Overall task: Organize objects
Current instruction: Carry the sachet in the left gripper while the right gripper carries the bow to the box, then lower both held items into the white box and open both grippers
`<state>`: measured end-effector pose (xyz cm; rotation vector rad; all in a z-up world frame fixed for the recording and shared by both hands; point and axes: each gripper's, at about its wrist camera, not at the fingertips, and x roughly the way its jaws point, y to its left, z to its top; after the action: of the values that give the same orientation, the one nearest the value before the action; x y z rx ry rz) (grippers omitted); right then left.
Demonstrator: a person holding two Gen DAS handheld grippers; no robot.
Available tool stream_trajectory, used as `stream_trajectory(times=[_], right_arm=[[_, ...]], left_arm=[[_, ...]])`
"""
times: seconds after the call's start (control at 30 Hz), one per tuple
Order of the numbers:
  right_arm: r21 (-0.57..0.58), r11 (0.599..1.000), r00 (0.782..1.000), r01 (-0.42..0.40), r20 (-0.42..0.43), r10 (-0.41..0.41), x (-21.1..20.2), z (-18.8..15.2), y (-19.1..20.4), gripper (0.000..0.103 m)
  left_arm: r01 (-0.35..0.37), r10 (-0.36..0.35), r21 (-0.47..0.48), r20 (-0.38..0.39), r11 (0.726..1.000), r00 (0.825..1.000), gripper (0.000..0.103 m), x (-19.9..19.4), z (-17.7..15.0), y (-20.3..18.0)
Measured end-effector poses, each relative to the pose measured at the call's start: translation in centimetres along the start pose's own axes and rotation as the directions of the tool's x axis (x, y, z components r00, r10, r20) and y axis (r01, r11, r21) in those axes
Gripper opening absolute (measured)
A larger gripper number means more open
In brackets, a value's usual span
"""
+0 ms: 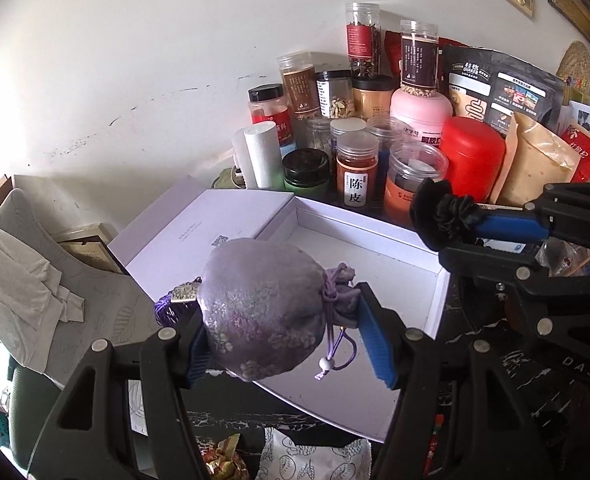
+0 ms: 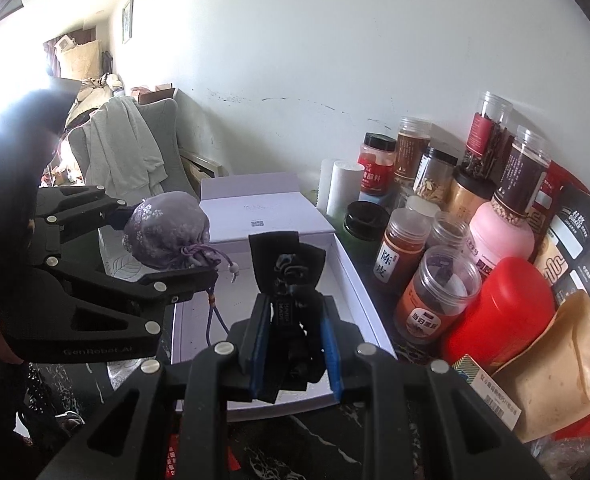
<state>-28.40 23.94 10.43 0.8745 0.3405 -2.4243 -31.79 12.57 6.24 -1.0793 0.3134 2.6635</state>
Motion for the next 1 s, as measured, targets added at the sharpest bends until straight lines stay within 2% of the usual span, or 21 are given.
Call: stream_trajectory(times=[0.33, 0.47, 0.73, 1.0], right_arm=[[0.027, 1.0, 0.999, 0.004, -0.049, -0.002, 5.6, 1.2, -1.8, 0.024], [0.037, 0.999, 0.998, -0.007, -0.055, 0.009, 7.6, 2.0, -2.4, 0.024], [0.055, 0.998, 0.997, 0.014, -0.077, -0.01, 11.1, 3.0, -3.5, 0.024], [0.081, 0.996, 0.99, 0.021, -0.138, -0.009, 14.5, 2.2, -5.2, 0.024]], left_arm=[[-0.011, 0.011, 0.013, -0.034, 1.0, 0.999, 0.062, 6.1, 2.0, 1.5], [0.017, -0.017, 0.002, -0.048, 1.0, 0.999, 0.062, 8.0, 2.7, 2.1], [-0.007, 0.008, 0.009, -0.059, 1.0, 0.998, 0.062, 11.8, 4.0, 3.1], [0.009, -0.008, 0.009, -0.107, 1.0, 0.994, 0.062, 16.0, 4.3, 3.3]])
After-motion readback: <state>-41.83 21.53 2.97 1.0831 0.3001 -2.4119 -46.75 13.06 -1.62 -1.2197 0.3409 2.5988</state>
